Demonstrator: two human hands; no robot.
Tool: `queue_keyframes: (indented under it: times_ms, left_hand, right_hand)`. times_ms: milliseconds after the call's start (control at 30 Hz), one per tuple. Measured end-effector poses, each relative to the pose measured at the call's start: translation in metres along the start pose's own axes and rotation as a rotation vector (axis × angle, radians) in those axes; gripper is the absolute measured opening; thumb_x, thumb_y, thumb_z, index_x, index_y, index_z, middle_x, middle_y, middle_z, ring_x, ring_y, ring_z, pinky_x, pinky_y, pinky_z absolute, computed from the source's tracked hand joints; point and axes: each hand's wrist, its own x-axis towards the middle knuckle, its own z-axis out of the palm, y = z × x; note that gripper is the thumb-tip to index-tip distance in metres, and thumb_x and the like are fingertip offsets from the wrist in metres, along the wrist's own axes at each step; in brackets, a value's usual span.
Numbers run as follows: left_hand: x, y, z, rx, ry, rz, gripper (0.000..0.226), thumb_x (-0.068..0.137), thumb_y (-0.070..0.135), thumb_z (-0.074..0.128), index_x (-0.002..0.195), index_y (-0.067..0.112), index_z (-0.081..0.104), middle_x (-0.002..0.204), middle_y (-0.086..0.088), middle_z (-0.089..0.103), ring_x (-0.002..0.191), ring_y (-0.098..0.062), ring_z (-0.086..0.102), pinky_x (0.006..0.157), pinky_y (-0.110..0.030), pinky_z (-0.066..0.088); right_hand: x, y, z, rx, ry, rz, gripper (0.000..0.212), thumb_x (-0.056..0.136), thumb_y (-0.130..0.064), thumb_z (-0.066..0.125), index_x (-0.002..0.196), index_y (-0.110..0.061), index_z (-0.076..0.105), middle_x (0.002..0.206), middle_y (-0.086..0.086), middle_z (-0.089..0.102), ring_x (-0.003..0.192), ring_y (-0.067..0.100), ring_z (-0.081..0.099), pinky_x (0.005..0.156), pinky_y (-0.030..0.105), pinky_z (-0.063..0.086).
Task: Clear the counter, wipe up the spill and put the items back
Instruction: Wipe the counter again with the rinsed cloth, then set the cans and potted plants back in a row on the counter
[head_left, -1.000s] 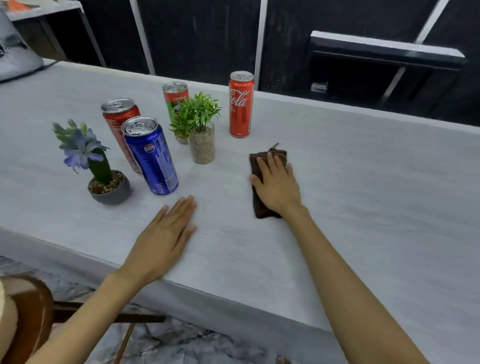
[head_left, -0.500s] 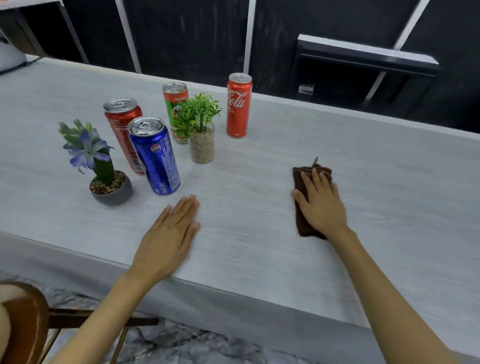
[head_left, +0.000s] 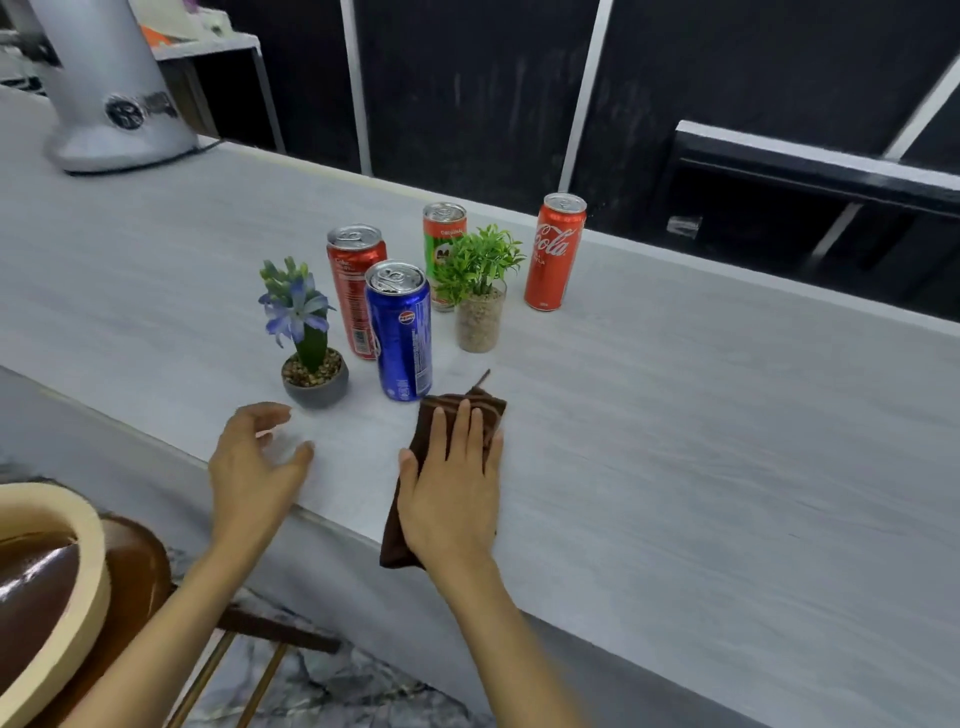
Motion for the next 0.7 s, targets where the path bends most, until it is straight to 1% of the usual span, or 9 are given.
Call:
queue_keyframes:
  times_ms: [67, 133, 200, 267, 400, 467, 533, 600, 700]
  left_hand:
    - [0.011, -0.002, -0.001, -0.008, -0.019, -0.023, 0.059, 0.07, 0.02, 0.076, 0.119, 0.014, 0.045, 0.127, -0.013, 0.053, 0.113, -0.031, 0.053, 0.089, -0.037, 0.043]
    - [0.022, -0.002, 0.002, -0.028, -0.08, -0.016, 0.078, 0.064, 0.025, 0.081, 0.129, 0.015, 0.037, 0.135, -0.013, 0.047, 0.12, -0.031, 0.048, 0.095, -0.039, 0.042]
    - [0.03, -0.003, 0.004, -0.053, -0.13, 0.018, 0.09, 0.06, 0.029, 0.083, 0.134, 0.015, 0.033, 0.139, -0.012, 0.043, 0.124, -0.028, 0.046, 0.098, -0.037, 0.04]
    - [0.036, -0.005, 0.006, -0.083, -0.155, 0.071, 0.094, 0.057, 0.03, 0.084, 0.135, 0.015, 0.034, 0.139, -0.01, 0.044, 0.124, -0.026, 0.046, 0.098, -0.033, 0.039]
    - [0.049, -0.007, 0.009, -0.122, -0.202, 0.066, 0.094, 0.056, 0.033, 0.084, 0.135, 0.016, 0.035, 0.138, -0.008, 0.046, 0.122, -0.024, 0.048, 0.093, -0.029, 0.04]
    - [0.057, -0.006, 0.009, -0.141, -0.208, 0.07, 0.091, 0.057, 0.032, 0.084, 0.133, 0.015, 0.038, 0.137, -0.008, 0.048, 0.122, -0.025, 0.049, 0.092, -0.029, 0.041]
    - [0.063, -0.005, 0.01, -0.158, -0.21, 0.12, 0.082, 0.06, 0.029, 0.083, 0.129, 0.012, 0.043, 0.132, -0.01, 0.053, 0.117, -0.024, 0.053, 0.088, -0.026, 0.043]
    - [0.068, -0.004, 0.01, -0.154, -0.214, 0.159, 0.073, 0.062, 0.025, 0.082, 0.125, 0.009, 0.048, 0.125, -0.012, 0.058, 0.11, -0.023, 0.056, 0.082, -0.02, 0.043]
    - [0.072, -0.002, 0.012, -0.151, -0.225, 0.181, 0.069, 0.062, 0.023, 0.082, 0.122, 0.007, 0.051, 0.121, -0.014, 0.06, 0.101, -0.018, 0.057, 0.077, -0.019, 0.042]
  right_hand:
    - [0.0, -0.013, 0.006, 0.017, -0.011, 0.03, 0.061, 0.097, -0.04, 0.02, 0.148, -0.01, 0.005, 0.157, 0.014, 0.002, 0.146, 0.026, -0.004, 0.116, 0.042, -0.015]
    - [0.001, -0.021, 0.009, 0.021, -0.011, 0.056, 0.064, 0.097, -0.04, 0.021, 0.147, -0.008, -0.001, 0.158, 0.013, 0.0, 0.146, 0.024, -0.006, 0.117, 0.041, -0.014]
    - [0.002, -0.022, 0.008, 0.024, 0.006, 0.072, 0.069, 0.095, -0.042, 0.024, 0.146, -0.007, -0.006, 0.158, 0.01, 0.0, 0.146, 0.021, -0.005, 0.117, 0.039, -0.013]
    - [0.001, -0.021, 0.004, 0.076, 0.02, 0.071, 0.074, 0.094, -0.046, 0.029, 0.146, -0.009, -0.009, 0.159, 0.007, 0.001, 0.146, 0.019, -0.004, 0.115, 0.036, -0.016]
    - [0.015, -0.023, -0.01, 0.376, 0.071, 0.142, 0.089, 0.085, -0.056, 0.048, 0.147, -0.021, -0.005, 0.158, 0.002, 0.007, 0.146, 0.014, -0.003, 0.11, 0.033, -0.021]
    - [0.032, -0.027, -0.017, 0.492, 0.144, 0.116, 0.094, 0.08, -0.055, 0.058, 0.147, -0.025, 0.001, 0.158, -0.002, 0.01, 0.145, 0.013, 0.002, 0.114, 0.033, -0.01]
    - [0.052, -0.032, -0.021, 0.637, 0.143, 0.117, 0.098, 0.074, -0.05, 0.068, 0.147, -0.028, 0.006, 0.156, -0.006, 0.017, 0.143, 0.013, 0.014, 0.115, 0.033, 0.014]
    - [0.066, -0.035, -0.019, 0.699, 0.102, 0.138, 0.098, 0.072, -0.046, 0.073, 0.146, -0.027, 0.012, 0.152, -0.004, 0.028, 0.139, 0.015, 0.026, 0.106, 0.032, 0.03]
    - [0.076, -0.037, -0.007, 0.669, 0.115, 0.158, 0.084, 0.072, -0.042, 0.073, 0.14, -0.025, 0.026, 0.142, -0.003, 0.044, 0.13, 0.017, 0.041, 0.096, 0.032, 0.041]
